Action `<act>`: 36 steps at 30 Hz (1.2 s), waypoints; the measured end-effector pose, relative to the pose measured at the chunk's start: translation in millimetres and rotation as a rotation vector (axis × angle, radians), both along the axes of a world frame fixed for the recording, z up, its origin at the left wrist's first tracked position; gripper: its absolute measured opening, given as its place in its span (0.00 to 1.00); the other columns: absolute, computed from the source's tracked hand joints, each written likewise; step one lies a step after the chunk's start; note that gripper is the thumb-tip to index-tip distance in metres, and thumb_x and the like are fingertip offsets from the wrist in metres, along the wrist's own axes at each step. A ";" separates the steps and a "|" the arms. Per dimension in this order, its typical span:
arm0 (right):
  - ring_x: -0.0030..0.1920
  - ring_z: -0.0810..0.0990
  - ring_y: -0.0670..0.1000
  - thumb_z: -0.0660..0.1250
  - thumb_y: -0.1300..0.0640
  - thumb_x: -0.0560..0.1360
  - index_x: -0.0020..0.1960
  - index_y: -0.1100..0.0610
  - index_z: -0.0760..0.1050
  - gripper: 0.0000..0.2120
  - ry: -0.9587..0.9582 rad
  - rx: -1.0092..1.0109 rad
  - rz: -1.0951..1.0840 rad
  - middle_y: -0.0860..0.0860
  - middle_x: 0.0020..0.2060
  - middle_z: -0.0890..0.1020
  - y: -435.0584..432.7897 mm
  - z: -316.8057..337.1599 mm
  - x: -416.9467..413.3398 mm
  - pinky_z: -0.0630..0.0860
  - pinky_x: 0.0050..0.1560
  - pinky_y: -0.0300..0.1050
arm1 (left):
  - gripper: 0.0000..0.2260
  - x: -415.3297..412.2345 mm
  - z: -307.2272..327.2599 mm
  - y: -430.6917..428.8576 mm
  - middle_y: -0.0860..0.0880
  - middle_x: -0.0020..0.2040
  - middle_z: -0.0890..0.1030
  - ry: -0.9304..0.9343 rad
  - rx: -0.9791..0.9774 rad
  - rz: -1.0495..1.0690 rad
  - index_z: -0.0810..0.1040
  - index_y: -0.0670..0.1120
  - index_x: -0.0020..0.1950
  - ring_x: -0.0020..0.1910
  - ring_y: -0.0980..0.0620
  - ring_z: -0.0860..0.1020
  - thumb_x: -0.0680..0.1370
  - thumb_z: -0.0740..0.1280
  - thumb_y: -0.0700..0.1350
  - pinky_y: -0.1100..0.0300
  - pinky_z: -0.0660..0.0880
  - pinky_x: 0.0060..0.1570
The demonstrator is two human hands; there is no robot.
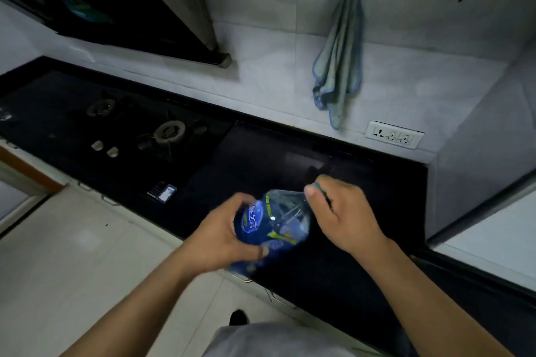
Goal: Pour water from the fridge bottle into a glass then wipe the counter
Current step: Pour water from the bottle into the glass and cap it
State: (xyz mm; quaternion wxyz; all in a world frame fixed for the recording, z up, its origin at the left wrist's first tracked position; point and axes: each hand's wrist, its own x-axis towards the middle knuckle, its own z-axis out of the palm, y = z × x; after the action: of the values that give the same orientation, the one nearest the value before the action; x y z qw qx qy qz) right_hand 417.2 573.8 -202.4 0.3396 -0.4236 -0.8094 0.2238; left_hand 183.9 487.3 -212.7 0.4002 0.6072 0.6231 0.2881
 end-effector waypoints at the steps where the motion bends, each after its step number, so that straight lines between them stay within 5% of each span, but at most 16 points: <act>1: 0.30 0.70 0.51 0.55 0.43 0.80 0.35 0.57 0.67 0.22 0.057 0.146 0.076 0.48 0.29 0.70 -1.4 2.8 4.7 0.67 0.32 0.48 | 0.27 -3.5 3.4 1.2 0.44 0.57 0.82 -0.246 -0.178 -0.114 0.75 0.43 0.61 0.54 0.47 0.81 0.65 0.81 0.39 0.46 0.79 0.58; 4: 0.29 0.67 0.52 0.58 0.49 0.78 0.33 0.57 0.65 0.18 0.064 0.271 0.141 0.49 0.29 0.67 0.5 4.7 11.5 0.64 0.31 0.46 | 0.25 -5.8 10.4 5.5 0.33 0.58 0.80 -0.410 -0.376 -0.285 0.74 0.38 0.61 0.53 0.43 0.81 0.67 0.79 0.37 0.47 0.78 0.55; 5: 0.28 0.67 0.51 0.57 0.49 0.78 0.31 0.55 0.63 0.19 0.014 0.190 0.061 0.48 0.27 0.67 3.0 2.4 9.9 0.64 0.31 0.46 | 0.25 -1.4 10.5 6.9 0.38 0.55 0.82 -0.263 -0.280 -0.237 0.76 0.42 0.60 0.52 0.48 0.81 0.66 0.80 0.40 0.51 0.79 0.53; 8: 0.27 0.71 0.52 0.56 0.44 0.80 0.27 0.56 0.63 0.26 -0.158 -0.442 -0.184 0.49 0.23 0.70 11.7 -16.9 3.6 0.66 0.31 0.47 | 0.30 15.8 7.4 9.5 0.55 0.54 0.80 0.589 0.256 -0.025 0.75 0.53 0.61 0.51 0.53 0.78 0.61 0.78 0.53 0.57 0.74 0.52; 9: 0.26 0.71 0.51 0.56 0.43 0.80 0.27 0.56 0.63 0.27 -0.103 -0.443 -0.185 0.48 0.23 0.69 8.7 -21.5 4.9 0.65 0.30 0.47 | 0.31 19.4 7.1 9.4 0.55 0.55 0.79 0.667 0.354 -0.003 0.74 0.53 0.62 0.52 0.52 0.77 0.61 0.77 0.54 0.55 0.75 0.53; 10: 0.26 0.69 0.49 0.56 0.43 0.80 0.28 0.56 0.62 0.26 0.014 -0.259 -0.154 0.47 0.23 0.67 4.3 -21.1 7.5 0.64 0.29 0.47 | 0.31 19.4 8.0 9.5 0.55 0.55 0.79 0.554 0.318 -0.029 0.74 0.52 0.62 0.52 0.51 0.78 0.61 0.78 0.53 0.53 0.76 0.54; 12: 0.26 0.65 0.50 0.55 0.46 0.81 0.29 0.57 0.61 0.24 0.227 0.138 0.008 0.48 0.25 0.64 -10.0 -6.5 16.5 0.60 0.29 0.46 | 0.28 13.1 18.1 9.7 0.48 0.55 0.82 -0.027 0.003 -0.160 0.76 0.47 0.61 0.53 0.50 0.81 0.64 0.81 0.43 0.51 0.79 0.54; 15: 0.26 0.65 0.53 0.57 0.49 0.79 0.28 0.59 0.62 0.24 0.192 0.243 0.117 0.52 0.25 0.65 -9.0 7.4 16.9 0.60 0.29 0.47 | 0.25 0.7 19.4 8.5 0.35 0.57 0.81 -0.359 -0.299 -0.341 0.75 0.40 0.61 0.53 0.44 0.81 0.66 0.79 0.37 0.47 0.80 0.52; 17: 0.25 0.69 0.54 0.57 0.47 0.79 0.25 0.57 0.63 0.26 -0.005 -0.080 -0.091 0.50 0.22 0.67 4.4 0.2 8.3 0.65 0.30 0.48 | 0.25 7.0 11.1 12.1 0.42 0.53 0.82 -0.066 -0.124 -0.186 0.76 0.46 0.58 0.49 0.49 0.82 0.64 0.81 0.44 0.48 0.80 0.50; 19: 0.29 0.75 0.55 0.56 0.44 0.79 0.26 0.61 0.69 0.28 -0.100 -0.496 -0.265 0.51 0.23 0.73 15.7 -17.3 2.3 0.70 0.34 0.48 | 0.29 17.7 -1.9 17.2 0.51 0.52 0.80 0.572 0.180 -0.026 0.74 0.52 0.59 0.48 0.48 0.79 0.60 0.77 0.54 0.49 0.78 0.49; 20: 0.30 0.76 0.55 0.55 0.42 0.79 0.27 0.60 0.69 0.29 -0.095 -0.522 -0.281 0.51 0.23 0.74 16.5 -25.2 3.1 0.71 0.34 0.48 | 0.31 24.0 -6.5 16.6 0.52 0.53 0.80 0.701 0.265 0.030 0.73 0.52 0.60 0.49 0.47 0.78 0.58 0.76 0.55 0.50 0.76 0.49; 22: 0.28 0.72 0.51 0.55 0.41 0.79 0.29 0.56 0.65 0.26 0.000 -0.195 -0.182 0.49 0.25 0.70 12.7 -25.9 11.1 0.67 0.32 0.46 | 0.30 25.8 -2.9 16.6 0.50 0.52 0.81 0.441 0.182 0.008 0.73 0.52 0.59 0.49 0.48 0.79 0.60 0.78 0.51 0.51 0.77 0.50; 24: 0.29 0.67 0.50 0.58 0.47 0.79 0.32 0.55 0.62 0.20 0.144 0.101 -0.006 0.48 0.28 0.67 5.6 -16.2 21.5 0.63 0.31 0.42 | 0.26 17.8 7.6 16.1 0.41 0.54 0.82 -0.182 -0.146 -0.115 0.75 0.47 0.59 0.50 0.49 0.82 0.64 0.81 0.41 0.51 0.79 0.51; 26: 0.29 0.65 0.50 0.59 0.52 0.78 0.32 0.55 0.61 0.17 0.199 0.182 0.101 0.48 0.28 0.65 4.1 -8.7 22.5 0.61 0.30 0.43 | 0.26 10.2 11.4 14.1 0.36 0.58 0.81 -0.394 -0.348 -0.246 0.75 0.42 0.62 0.54 0.44 0.82 0.67 0.79 0.35 0.49 0.80 0.52; 32: 0.22 0.63 0.49 0.59 0.51 0.77 0.24 0.54 0.57 0.25 0.102 -0.277 -0.209 0.47 0.18 0.63 21.6 -45.8 3.9 0.64 0.27 0.49 | 0.28 40.0 -7.0 11.8 0.55 0.52 0.80 0.218 -0.036 0.058 0.74 0.55 0.59 0.48 0.56 0.81 0.63 0.80 0.45 0.57 0.80 0.51; 36: 0.23 0.66 0.47 0.61 0.47 0.79 0.24 0.54 0.62 0.26 0.182 -0.457 -0.224 0.46 0.18 0.66 18.0 -57.4 -11.3 0.67 0.28 0.48 | 0.35 37.4 -24.5 4.7 0.55 0.58 0.74 0.489 0.102 0.138 0.70 0.53 0.66 0.54 0.52 0.73 0.61 0.77 0.51 0.52 0.75 0.57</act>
State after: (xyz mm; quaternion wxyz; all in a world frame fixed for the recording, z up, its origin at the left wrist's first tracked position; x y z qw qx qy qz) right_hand 406.0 591.9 -259.8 0.3295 -0.5543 -0.6520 0.3988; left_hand 221.2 492.0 -237.2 0.1857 0.6341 0.7261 0.1902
